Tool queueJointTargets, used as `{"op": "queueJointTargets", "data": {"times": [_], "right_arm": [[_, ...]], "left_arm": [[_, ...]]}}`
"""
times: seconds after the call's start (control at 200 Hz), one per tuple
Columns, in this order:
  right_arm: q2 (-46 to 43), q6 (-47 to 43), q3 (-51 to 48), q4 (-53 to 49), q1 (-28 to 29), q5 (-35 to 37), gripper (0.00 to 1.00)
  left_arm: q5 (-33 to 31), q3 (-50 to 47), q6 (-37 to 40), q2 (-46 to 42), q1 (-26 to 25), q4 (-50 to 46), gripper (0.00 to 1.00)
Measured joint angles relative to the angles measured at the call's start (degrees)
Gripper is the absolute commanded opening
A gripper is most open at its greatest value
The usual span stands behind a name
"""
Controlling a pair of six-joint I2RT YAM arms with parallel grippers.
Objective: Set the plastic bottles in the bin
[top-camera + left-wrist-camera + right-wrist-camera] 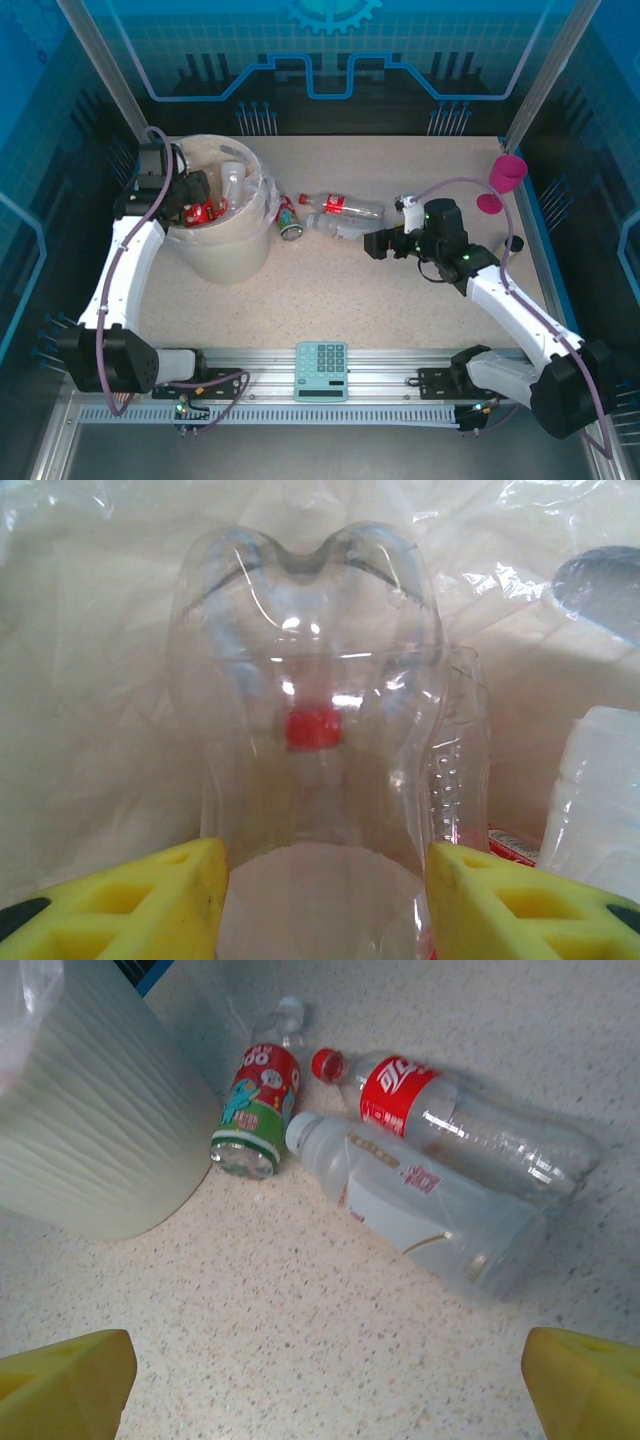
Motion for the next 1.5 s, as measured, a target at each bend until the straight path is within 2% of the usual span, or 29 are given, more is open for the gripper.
{"op": "queueJointTargets", "data": {"times": [0.12, 0.33, 0.4, 0.57, 0.745, 0.95, 1.231, 1.501], "right_arm": [[2.8, -3.0, 3.1, -2.8, 0.0, 2.7, 1.0], [11.1, -9.2, 8.7, -7.3, 0.0, 6.7, 1.0], [14.3, -12.3, 11.4, -9.3, 0.0, 7.4, 0.96], [23.8, -21.1, 18.4, -12.3, 0.7, 9.1, 0.92], [33.0, -30.1, 24.4, -13.8, 2.1, 9.7, 0.88], [43.2, -37.4, 33.2, -16.2, 2.4, 9.9, 0.85], [50.2, -40.7, 35.4, -19.1, 3.5, 10.6, 0.81], [50.9, -40.0, 33.5, -18.7, 3.5, 10.3, 0.74]], "left_arm": [[1.3, 2.8, -0.2, 0.4, 0.0, -3.1, 0.78], [6.1, 7.4, -0.5, 0.1, -0.1, -6.4, 0.84], [7.1, 7.9, -1.0, -0.6, -0.1, -7.2, 0.85], [9.9, 7.6, -4.5, -6.3, -0.2, -7.2, 0.87], [18.5, 1.6, -12.8, -15.8, -1.0, -2.4, 0.91], [24.1, -4.6, -20.3, -20.3, -4.3, -0.3, 0.93], [25.8, -7.5, -24.3, -24.2, -5.0, 2.5, 0.94], [26.6, -8.8, -26.7, -24.1, -5.4, 5.7, 0.93]]}}
